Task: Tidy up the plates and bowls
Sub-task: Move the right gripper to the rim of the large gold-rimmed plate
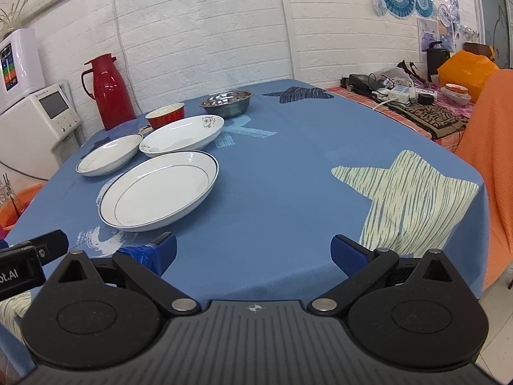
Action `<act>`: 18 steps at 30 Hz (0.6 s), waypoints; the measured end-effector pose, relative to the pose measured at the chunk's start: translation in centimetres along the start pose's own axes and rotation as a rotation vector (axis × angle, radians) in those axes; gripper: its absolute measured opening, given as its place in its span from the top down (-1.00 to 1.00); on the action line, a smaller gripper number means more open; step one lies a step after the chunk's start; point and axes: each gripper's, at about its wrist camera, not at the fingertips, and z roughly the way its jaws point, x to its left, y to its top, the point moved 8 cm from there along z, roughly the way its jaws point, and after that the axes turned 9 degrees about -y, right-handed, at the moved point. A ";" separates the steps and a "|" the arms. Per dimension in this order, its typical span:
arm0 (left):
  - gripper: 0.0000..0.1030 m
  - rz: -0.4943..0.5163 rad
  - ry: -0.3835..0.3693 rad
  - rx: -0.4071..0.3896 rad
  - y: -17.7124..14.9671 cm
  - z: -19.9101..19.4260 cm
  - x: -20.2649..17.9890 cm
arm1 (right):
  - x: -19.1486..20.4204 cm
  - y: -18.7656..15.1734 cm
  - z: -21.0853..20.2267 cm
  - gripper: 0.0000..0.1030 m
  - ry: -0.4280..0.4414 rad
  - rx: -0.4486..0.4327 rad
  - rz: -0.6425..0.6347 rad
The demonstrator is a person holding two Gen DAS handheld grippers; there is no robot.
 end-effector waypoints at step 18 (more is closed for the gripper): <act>-0.82 -0.104 -0.029 0.210 2.6 7.8 8.1 | 4.3 6.0 7.1 -0.75 0.038 0.090 -0.127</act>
